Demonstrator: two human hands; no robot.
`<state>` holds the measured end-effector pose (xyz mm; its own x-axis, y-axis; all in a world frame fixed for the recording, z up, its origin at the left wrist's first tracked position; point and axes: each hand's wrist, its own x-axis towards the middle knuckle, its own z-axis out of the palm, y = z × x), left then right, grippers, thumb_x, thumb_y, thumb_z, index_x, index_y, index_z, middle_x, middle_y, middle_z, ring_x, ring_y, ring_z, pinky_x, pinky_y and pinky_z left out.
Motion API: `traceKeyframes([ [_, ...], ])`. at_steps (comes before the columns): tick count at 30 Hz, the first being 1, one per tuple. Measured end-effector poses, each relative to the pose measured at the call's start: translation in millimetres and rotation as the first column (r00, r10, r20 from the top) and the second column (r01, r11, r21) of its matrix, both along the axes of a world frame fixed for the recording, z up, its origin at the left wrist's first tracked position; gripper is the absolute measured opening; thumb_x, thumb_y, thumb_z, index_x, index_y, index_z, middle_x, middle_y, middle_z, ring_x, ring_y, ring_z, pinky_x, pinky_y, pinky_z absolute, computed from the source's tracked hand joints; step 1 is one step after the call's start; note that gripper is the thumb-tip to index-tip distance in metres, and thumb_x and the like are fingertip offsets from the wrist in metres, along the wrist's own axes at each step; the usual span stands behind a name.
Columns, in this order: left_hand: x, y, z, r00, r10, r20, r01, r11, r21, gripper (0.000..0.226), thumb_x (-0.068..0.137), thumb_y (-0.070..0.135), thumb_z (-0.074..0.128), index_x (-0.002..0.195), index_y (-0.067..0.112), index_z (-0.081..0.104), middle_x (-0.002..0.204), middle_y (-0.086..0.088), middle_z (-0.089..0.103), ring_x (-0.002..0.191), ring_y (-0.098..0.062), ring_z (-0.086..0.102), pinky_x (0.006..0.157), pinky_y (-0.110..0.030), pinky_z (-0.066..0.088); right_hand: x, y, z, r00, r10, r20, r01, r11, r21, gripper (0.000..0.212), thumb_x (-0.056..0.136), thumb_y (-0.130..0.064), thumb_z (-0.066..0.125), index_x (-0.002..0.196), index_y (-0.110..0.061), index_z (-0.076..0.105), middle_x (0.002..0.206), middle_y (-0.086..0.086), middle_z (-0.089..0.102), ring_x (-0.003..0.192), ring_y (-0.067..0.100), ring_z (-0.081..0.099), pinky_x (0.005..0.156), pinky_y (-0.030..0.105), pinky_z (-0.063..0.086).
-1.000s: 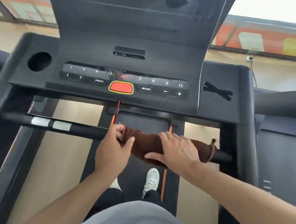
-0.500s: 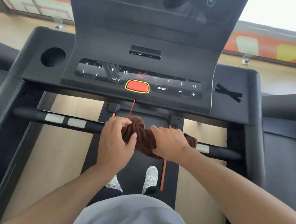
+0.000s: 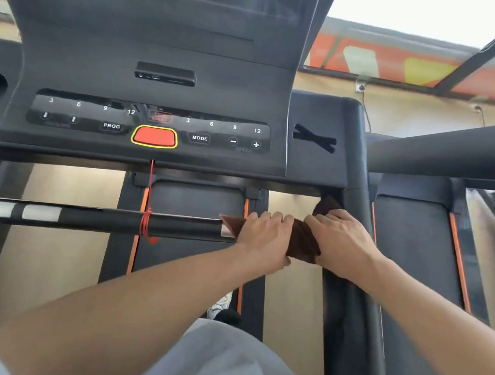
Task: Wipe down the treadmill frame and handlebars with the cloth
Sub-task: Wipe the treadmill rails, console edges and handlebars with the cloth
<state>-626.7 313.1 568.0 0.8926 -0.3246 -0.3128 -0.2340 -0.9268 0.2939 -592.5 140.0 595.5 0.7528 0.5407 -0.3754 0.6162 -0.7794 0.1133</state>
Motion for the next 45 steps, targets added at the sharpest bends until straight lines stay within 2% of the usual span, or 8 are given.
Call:
traceKeyframes([
  [3,10.9,4.0,-1.9,1.000,0.002,-0.016,-0.002,1.000,-0.016,0.043,0.085,0.044,0.067,0.116,0.017,0.055,0.105,-0.004,0.068,0.096,-0.030,0.068,0.071,-0.037,0.041,4.4,3.8,-11.2,1.000,0.010,0.002,-0.010,0.999,-0.041,0.033,0.083,-0.048,0.062,0.105,-0.025,0.055,0.097,-0.009,0.071,0.093,0.017,0.069,0.104,0.031,0.039],
  [10,0.2,45.6,-9.6,0.997,0.078,0.026,-0.078,0.997,-0.017,0.030,0.081,0.044,0.066,0.100,0.021,0.059,0.092,0.000,0.071,0.083,-0.028,0.069,0.064,-0.033,0.034,10.6,23.3,-6.2,0.993,-0.012,-0.119,0.015,1.000,0.019,0.037,0.081,-0.060,0.059,0.104,-0.032,0.057,0.092,-0.011,0.073,0.087,0.021,0.068,0.079,0.030,0.048],
  [17,-21.0,134.6,-10.1,0.985,0.147,0.093,-0.156,0.982,0.102,0.030,0.081,0.035,0.066,0.108,0.023,0.057,0.102,0.002,0.070,0.095,-0.024,0.066,0.074,-0.036,0.042,-25.8,141.7,-40.5,0.999,-0.035,0.027,0.025,0.958,0.287,0.047,0.069,-0.056,0.076,0.100,-0.024,0.061,0.081,-0.007,0.069,0.071,0.020,0.070,0.071,0.035,0.050],
  [22,-33.8,176.6,-10.9,0.975,0.184,0.124,-0.197,0.975,0.101,0.050,0.078,0.044,0.074,0.120,0.023,0.055,0.111,0.005,0.065,0.103,-0.019,0.062,0.091,-0.035,0.046,-43.0,199.4,-56.5,0.996,-0.062,0.064,0.040,0.953,0.301,0.056,0.058,-0.042,0.088,0.100,-0.018,0.060,0.080,-0.003,0.067,0.072,0.022,0.067,0.075,0.040,0.051],
  [27,-38.2,180.7,-9.4,0.974,0.175,0.144,-0.190,0.977,0.098,0.058,0.077,0.046,0.077,0.126,0.024,0.056,0.110,0.004,0.064,0.104,-0.022,0.061,0.092,-0.037,0.047,-41.8,178.0,-55.4,0.995,-0.018,0.099,-0.019,0.932,0.362,0.060,0.065,-0.044,0.086,0.113,-0.020,0.059,0.085,-0.003,0.067,0.075,0.024,0.067,0.075,0.042,0.052],
  [33,-23.2,118.1,-4.9,0.988,-0.017,0.154,-0.004,0.991,0.136,0.055,0.079,0.056,0.068,0.120,0.021,0.055,0.110,0.002,0.064,0.101,-0.023,0.062,0.090,-0.039,0.044,-27.5,77.3,-38.0,0.989,-0.134,0.065,0.118,0.971,0.210,0.048,0.076,-0.042,0.075,0.119,-0.026,0.059,0.098,-0.004,0.071,0.090,0.024,0.069,0.086,0.042,0.049],
  [42,-6.0,27.8,-10.8,0.971,-0.074,0.229,0.090,0.994,-0.058,0.056,0.093,0.059,0.056,0.131,0.018,0.054,0.118,0.000,0.066,0.104,-0.024,0.064,0.088,-0.039,0.043,-23.4,-3.4,-6.4,0.995,-0.097,-0.005,0.097,0.988,0.120,0.077,0.077,-0.037,0.084,0.146,-0.020,0.054,0.138,-0.002,0.066,0.122,0.018,0.065,0.119,0.033,0.030],
  [45,-13.3,54.3,-5.3,0.973,-0.033,0.228,0.101,0.951,-0.293,0.035,0.097,0.034,0.058,0.129,0.021,0.063,0.119,0.007,0.071,0.102,-0.019,0.067,0.086,-0.034,0.048,-20.6,5.5,22.1,0.986,-0.139,-0.091,0.154,0.971,0.181,0.046,0.093,-0.037,0.069,0.138,-0.034,0.062,0.130,-0.014,0.069,0.116,0.013,0.066,0.107,0.027,0.043],
])
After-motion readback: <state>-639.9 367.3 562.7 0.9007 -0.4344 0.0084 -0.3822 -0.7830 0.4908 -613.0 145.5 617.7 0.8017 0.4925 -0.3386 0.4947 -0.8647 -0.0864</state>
